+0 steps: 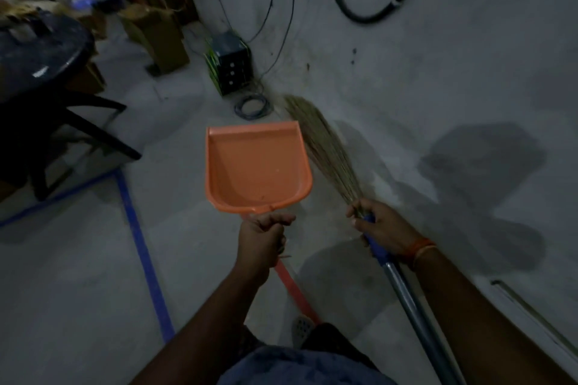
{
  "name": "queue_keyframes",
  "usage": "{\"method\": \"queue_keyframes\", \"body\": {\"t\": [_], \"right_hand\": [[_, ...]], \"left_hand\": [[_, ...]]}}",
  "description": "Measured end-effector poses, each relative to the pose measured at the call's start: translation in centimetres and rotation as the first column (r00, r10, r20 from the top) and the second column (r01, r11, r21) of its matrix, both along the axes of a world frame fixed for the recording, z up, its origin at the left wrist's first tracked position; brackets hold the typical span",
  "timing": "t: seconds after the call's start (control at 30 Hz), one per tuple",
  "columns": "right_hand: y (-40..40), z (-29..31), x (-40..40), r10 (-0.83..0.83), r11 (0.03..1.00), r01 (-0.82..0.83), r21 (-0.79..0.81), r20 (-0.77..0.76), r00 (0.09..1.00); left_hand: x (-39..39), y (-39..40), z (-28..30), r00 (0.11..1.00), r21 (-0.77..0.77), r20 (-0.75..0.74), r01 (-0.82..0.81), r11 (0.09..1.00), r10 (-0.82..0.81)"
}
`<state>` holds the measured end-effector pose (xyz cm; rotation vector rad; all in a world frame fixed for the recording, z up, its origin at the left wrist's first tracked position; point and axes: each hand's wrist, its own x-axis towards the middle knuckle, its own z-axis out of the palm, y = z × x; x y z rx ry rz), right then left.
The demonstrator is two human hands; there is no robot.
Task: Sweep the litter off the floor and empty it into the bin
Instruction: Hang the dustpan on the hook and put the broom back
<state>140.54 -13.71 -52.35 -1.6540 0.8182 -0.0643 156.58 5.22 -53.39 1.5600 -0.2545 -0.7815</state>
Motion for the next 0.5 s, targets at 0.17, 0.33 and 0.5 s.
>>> {"method": "queue_keyframes", "body": {"t": [0.17,0.33,0.5], "right_hand": [[4.7,2.8,-5.2,-0.066,0.996,0.065,0.06,0.003,0.998],[10.7,4.2,-10.4,-0.14,0.989,0.141,0.036,-0.035,0.99],[19.2,5.1,-17.2,-0.242,0.966,0.247,0.075,-0.062,0.968]], "left_hand": [[-2.7,3.8,2.1,1.0,-0.025,-0.006,0.029,0.999,-0.03],[-5.7,8.8,3.1,0.995,-0.042,-0.027,0.092,0.995,-0.093],[-10.6,14.7,4.8,0.978,-0.037,-0.003,0.209,0.977,-0.209]]}}
